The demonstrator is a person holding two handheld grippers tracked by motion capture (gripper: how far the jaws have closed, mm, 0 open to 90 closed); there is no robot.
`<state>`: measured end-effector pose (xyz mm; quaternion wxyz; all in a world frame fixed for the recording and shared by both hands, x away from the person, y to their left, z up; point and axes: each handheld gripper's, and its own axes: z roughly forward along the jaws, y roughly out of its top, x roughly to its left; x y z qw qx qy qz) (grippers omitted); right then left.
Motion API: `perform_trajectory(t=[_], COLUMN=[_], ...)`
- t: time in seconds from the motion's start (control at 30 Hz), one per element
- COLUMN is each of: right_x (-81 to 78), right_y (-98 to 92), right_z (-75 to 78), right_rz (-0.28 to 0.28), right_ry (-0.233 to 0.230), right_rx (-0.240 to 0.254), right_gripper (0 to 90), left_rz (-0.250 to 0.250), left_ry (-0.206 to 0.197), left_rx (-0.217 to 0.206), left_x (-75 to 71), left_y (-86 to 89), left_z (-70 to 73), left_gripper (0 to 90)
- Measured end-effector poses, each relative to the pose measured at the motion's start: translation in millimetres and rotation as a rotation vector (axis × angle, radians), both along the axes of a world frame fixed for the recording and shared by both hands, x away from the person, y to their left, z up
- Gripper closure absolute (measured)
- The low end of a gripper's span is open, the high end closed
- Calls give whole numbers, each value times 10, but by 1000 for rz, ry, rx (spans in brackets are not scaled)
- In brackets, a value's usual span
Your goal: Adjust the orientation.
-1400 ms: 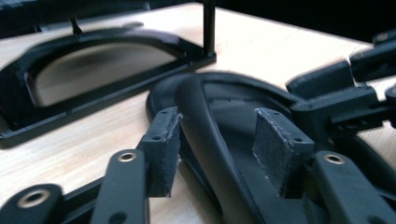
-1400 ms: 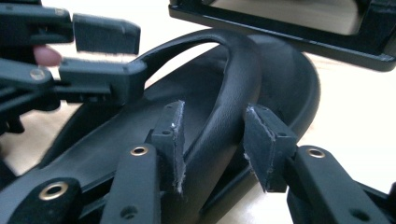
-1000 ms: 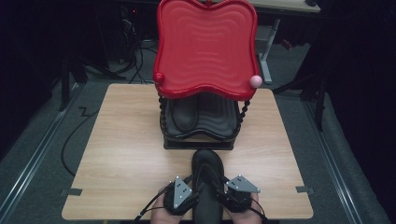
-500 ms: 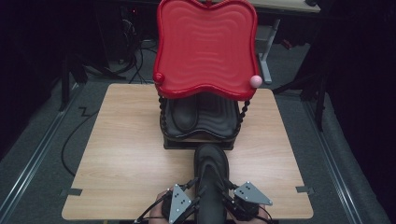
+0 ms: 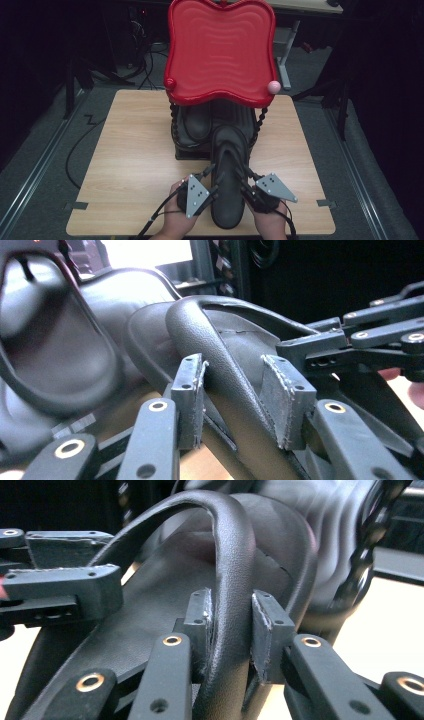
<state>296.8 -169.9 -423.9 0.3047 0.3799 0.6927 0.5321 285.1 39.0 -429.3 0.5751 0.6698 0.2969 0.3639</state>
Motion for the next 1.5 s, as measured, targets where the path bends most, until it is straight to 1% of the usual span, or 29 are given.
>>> perform_trajectory(t=[0.03, 0.1, 0.13, 0.17, 0.2, 0.27, 0.3, 0.33, 0.37, 0.43, 0.53, 0.6, 0.63, 0.67, 0.7, 0.77, 0.8, 0.9, 0.97, 1.07, 1.1, 1.13, 1.2, 1.27, 1.33, 1.4, 1.47, 1.5], right_x=[72, 201, 271, 338, 405, 538, 603, 668, 729, 839, 972, 1040, 1049, 1047, 1037, 974, 917, 649, 411, 61, -31, -98, -210, -284, -328, -341, -330, -322], right_y=[8, 34, 40, 50, 54, 53, 45, 40, 38, 45, 72, 63, 46, 39, 30, 11, 2, -67, -125, -191, -205, -201, -171, -124, -35, 62, 150, 180], right_z=[23, 70, 93, 111, 127, 142, 144, 140, 130, 108, 76, 52, 59, 67, 72, 79, 86, 80, 28, -112, -165, -205, -270, -350, -434, -504, -556, -569], right_rz=[-2, -26, -37, -51, -63, -89, -97, -102, -107, -118, -142, -149, -151, -155, -146, -127, -134, -112, -94, -76, -68, -52, -28, 20, 71, 119, 138, 129], right_ry=[-5, -25, -38, -48, -59, -77, -80, -82, -84, -89, -101, -98, -96, -100, -101, -105, -115, -130, -119, -105, -93, -69, -46, -5, 27, 52, 60, 61], right_rx=[10, 15, 15, 18, 14, 20, 25, 27, 24, 20, -4, -4, 7, 5, 3, 2, -11, -6, 9, -6, -12, -25, -50, -58, -93, -116, -144, -146], right_gripper=[720, 722, 723, 724, 724, 725, 726, 727, 728, 732, 735, 718, 702, 677, 648, 526, 504, 497, 535, 733, 821, 878, 898, 899, 899, 898, 898, 897], left_rz=[7, 22, 32, 40, 46, 60, 71, 77, 84, 100, 123, 130, 137, 142, 148, 146, 151, 160, 164, 168, 170, 171, 176, 181, 186, 188, 189, 189], left_ry=[-12, -19, -20, -8, -6, -9, -28, -29, -19, -22, -14, -20, -18, -14, -10, -5, -8, 1, 5, 5, 6, 8, 11, 13, 13, 17, 18, 19], left_rx=[-3, -8, -10, -25, -29, -11, 7, 16, 19, 30, 25, 22, 26, 32, 36, 42, 50, 46, 46, 49, 47, 46, 45, 45, 44, 37, 32, 31], left_x=[77, 223, 304, 382, 461, 601, 665, 721, 770, 862, 964, 988, 990, 990, 993, 993, 989, 986, 986, 983, 983, 985, 985, 981, 980, 981, 983, 983], left_y=[4, -21, -37, -56, -72, -121, -139, -154, -168, -191, -223, -250, -269, -291, -313, -341, -351, -352, -350, -360, -363, -365, -368, -376, -383, -386, -385, -384], left_z=[22, 45, 53, 56, 60, 61, 60, 56, 51, 58, 63, 56, 63, 70, 74, 73, 72, 78, 77, 72, 71, 70, 76, 77, 78, 83, 82, 80], left_gripper=[622, 626, 630, 636, 641, 646, 647, 648, 648, 651, 655, 650, 650, 658, 666, 668, 668, 677, 679, 683, 685, 686, 687, 690, 692, 694, 694, 694])
